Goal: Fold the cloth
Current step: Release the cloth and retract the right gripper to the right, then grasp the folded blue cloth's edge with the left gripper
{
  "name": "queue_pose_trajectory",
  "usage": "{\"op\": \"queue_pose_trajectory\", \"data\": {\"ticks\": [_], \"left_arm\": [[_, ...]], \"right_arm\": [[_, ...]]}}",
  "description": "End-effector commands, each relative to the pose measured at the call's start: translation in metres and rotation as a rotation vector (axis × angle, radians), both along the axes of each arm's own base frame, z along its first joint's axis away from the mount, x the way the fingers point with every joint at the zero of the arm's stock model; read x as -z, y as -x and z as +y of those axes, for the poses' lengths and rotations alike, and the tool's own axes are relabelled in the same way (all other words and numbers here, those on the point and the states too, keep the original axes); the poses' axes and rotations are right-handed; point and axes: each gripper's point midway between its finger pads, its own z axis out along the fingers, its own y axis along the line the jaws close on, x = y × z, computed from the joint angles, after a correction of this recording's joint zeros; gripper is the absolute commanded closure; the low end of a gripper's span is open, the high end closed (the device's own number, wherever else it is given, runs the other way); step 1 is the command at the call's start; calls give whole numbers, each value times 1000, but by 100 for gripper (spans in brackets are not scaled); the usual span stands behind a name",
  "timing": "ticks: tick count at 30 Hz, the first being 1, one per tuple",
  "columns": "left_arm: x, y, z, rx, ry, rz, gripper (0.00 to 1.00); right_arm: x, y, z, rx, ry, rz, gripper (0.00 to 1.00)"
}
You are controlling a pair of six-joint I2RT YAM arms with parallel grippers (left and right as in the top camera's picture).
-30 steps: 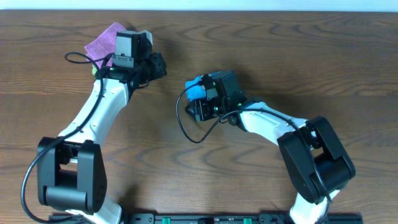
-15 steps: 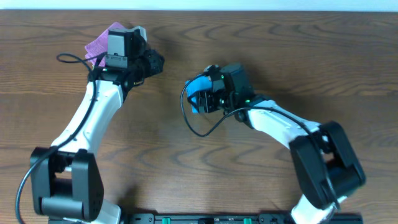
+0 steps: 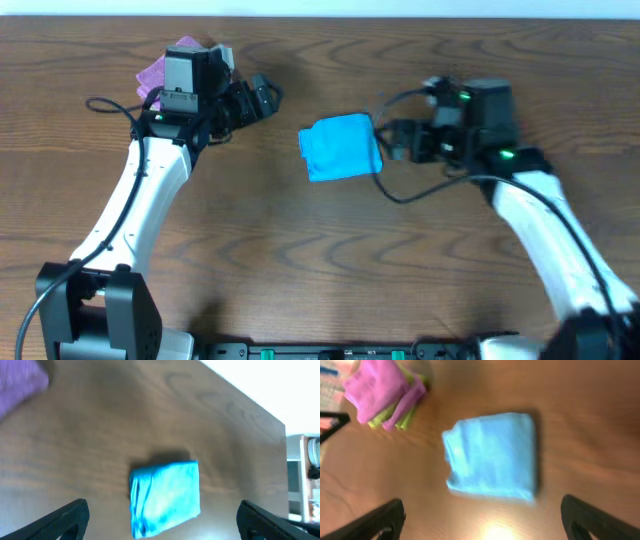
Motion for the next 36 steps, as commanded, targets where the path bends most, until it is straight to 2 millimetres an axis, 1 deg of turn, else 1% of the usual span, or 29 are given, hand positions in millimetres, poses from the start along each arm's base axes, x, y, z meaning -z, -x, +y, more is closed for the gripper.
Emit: {"op": "queue_pose_trajectory", "data": {"ticks": [1, 3, 6, 8, 10, 12, 16, 18, 22, 26, 30, 33, 36], "left_arm": [[-3, 10, -1, -27, 51, 68, 5], [13, 21, -1, -31, 58, 137, 5], [39, 37, -6, -46, 110, 235, 5], [51, 44, -10, -50, 146, 265, 5], [61, 48, -13, -58, 185, 284, 5], [69, 51, -16, -79, 212, 299, 5], [84, 56, -27, -106, 265, 326, 5], [95, 60, -33, -121, 284, 355, 5], [112, 65, -49, -115, 300, 398, 5], [126, 65, -72, -80, 317, 413, 5], [141, 64, -93, -64, 357, 441, 5], [147, 62, -102, -52, 392, 454, 5], [152, 62, -106, -48, 408, 466, 5]], "right_arm": [[-16, 20, -30, -19, 84, -47, 1], [-16, 41, -51, 4, 117, -32, 1], [-14, 66, -77, 79, 128, -48, 1], [-8, 85, -90, 132, 121, -61, 1], [0, 104, -98, 175, 101, -72, 1], [10, 122, -101, 206, 72, -89, 1], [26, 151, -96, 231, 16, -128, 1], [31, 159, -93, 247, 5, -129, 1], [30, 160, -93, 252, 6, -147, 1], [31, 162, -92, 239, 8, -147, 1], [24, 164, -71, 66, 31, -232, 1], [23, 167, -56, -40, 59, -270, 1], [28, 169, -51, -84, 112, -270, 1]]}}
